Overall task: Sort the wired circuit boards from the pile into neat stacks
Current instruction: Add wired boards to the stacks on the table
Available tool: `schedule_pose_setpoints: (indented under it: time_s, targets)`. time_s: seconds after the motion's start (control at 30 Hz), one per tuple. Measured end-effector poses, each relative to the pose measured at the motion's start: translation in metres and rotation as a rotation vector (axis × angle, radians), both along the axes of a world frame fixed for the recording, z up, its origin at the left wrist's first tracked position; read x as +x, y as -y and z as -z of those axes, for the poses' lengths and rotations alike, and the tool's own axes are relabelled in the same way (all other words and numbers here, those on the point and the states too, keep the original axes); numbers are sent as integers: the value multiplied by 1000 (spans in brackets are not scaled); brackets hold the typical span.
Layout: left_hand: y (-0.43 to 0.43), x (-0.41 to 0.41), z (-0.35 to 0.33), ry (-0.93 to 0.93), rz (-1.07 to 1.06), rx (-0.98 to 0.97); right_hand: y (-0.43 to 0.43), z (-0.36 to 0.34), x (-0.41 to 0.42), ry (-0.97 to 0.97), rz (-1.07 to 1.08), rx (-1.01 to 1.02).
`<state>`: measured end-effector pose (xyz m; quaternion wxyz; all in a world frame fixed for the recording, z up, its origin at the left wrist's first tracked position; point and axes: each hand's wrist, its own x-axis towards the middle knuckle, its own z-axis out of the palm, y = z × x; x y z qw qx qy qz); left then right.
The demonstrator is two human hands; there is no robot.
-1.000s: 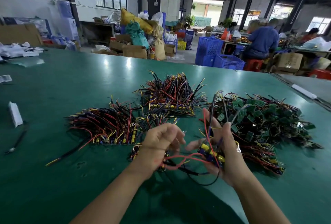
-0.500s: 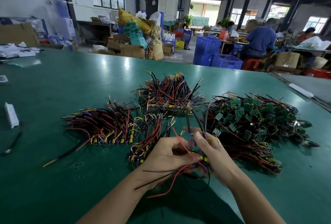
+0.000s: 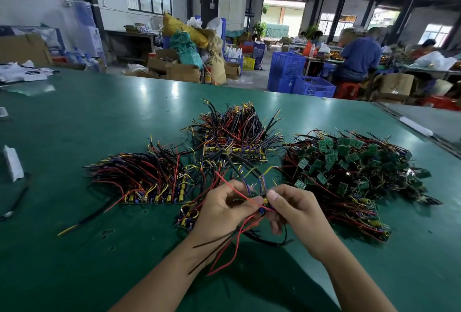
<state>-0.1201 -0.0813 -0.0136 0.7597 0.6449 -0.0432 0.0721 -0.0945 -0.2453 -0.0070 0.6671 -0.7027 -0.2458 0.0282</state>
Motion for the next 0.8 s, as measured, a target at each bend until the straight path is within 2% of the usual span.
schedule_pose_setpoints:
  time_s: [0.2,0.47,0.63,0.73,0.8]
  targets:
    - [-4,2,-3,26,-26,50,1,3,3,-45,-6,22]
    - [-7,-2,-3,-85,51,-106,2,2,1,-123,-82,77]
    - [-7,-5,-1,-52,80,91,1,5,0,-33,-54,-19]
    - [-10,-6,-3,-32,101,135,1,5,2,48,19,-136]
    - [-11,-6,-3,-29,107,134,2,5,4,-14,26,-89]
